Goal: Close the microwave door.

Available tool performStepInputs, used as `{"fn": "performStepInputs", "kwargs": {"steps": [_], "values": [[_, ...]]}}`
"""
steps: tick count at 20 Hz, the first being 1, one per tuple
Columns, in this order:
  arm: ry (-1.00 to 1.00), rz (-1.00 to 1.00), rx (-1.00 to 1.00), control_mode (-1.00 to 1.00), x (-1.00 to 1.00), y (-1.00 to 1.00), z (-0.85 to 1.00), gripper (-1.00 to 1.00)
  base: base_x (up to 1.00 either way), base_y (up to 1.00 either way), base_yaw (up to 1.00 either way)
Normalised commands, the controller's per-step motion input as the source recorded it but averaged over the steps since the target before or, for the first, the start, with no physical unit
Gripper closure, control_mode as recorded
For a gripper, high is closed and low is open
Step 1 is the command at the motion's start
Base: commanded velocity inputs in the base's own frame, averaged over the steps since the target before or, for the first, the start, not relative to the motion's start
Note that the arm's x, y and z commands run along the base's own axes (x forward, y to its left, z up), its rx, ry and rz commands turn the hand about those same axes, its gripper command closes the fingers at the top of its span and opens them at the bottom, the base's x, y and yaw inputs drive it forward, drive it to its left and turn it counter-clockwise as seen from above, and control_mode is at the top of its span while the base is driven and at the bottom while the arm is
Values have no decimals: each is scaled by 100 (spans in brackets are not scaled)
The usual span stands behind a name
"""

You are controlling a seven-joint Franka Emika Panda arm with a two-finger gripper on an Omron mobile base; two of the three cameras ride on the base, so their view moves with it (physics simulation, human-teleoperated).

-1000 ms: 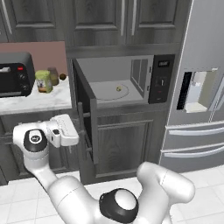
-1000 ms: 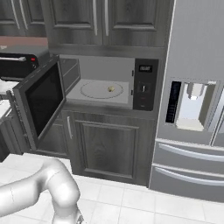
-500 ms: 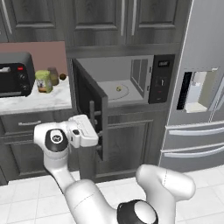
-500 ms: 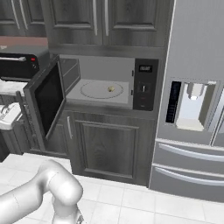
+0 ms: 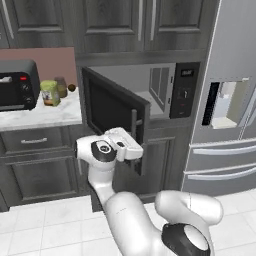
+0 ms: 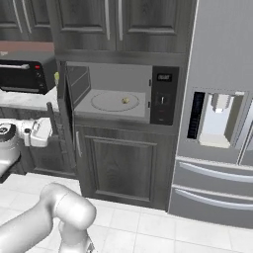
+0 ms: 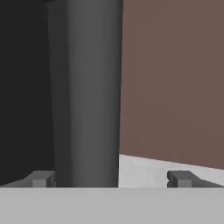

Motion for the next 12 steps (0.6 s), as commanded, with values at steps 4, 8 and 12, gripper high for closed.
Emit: {"fn": "performStepInputs", "kwargs": {"steps": [4,8,12], "values": [[0,22,0,-100,70,-95,-3,-100,0,0,0],[0,29,1,-100,54,-92,0,-100,0,0,0],[12,30,3,-100,78,-77,0,-100,0,0,0]]}}
